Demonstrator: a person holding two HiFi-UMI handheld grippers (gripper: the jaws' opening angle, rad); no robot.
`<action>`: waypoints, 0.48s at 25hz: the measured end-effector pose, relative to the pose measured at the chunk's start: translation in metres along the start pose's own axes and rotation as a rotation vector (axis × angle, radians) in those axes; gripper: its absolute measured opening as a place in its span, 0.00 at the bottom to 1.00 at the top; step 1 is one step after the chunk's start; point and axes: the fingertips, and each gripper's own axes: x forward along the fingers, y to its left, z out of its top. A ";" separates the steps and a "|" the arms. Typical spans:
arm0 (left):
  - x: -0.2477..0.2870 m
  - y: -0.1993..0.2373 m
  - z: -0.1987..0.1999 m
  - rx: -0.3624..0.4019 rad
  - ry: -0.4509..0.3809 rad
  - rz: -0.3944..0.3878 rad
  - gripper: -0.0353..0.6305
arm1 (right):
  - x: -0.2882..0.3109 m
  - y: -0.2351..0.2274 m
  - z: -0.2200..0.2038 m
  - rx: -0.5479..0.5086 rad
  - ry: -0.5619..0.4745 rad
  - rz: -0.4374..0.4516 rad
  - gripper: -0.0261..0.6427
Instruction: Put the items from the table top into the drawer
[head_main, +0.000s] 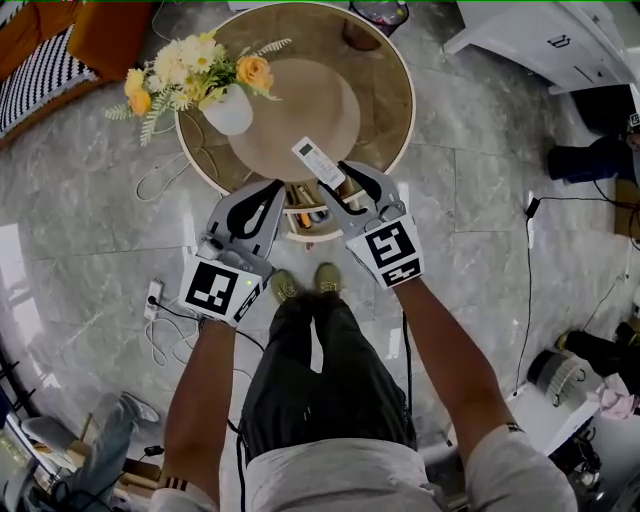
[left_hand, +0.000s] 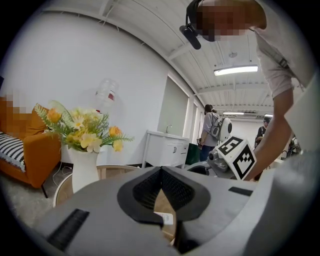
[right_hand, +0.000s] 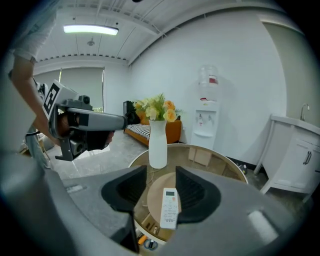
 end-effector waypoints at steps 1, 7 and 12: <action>0.002 0.001 -0.006 -0.003 0.004 -0.001 0.05 | 0.004 -0.001 -0.007 0.002 0.014 0.000 0.31; 0.010 0.005 -0.042 -0.023 0.039 -0.009 0.05 | 0.034 -0.008 -0.055 0.024 0.108 0.007 0.38; 0.011 0.012 -0.069 -0.038 0.061 -0.007 0.05 | 0.058 -0.015 -0.096 0.030 0.198 0.006 0.43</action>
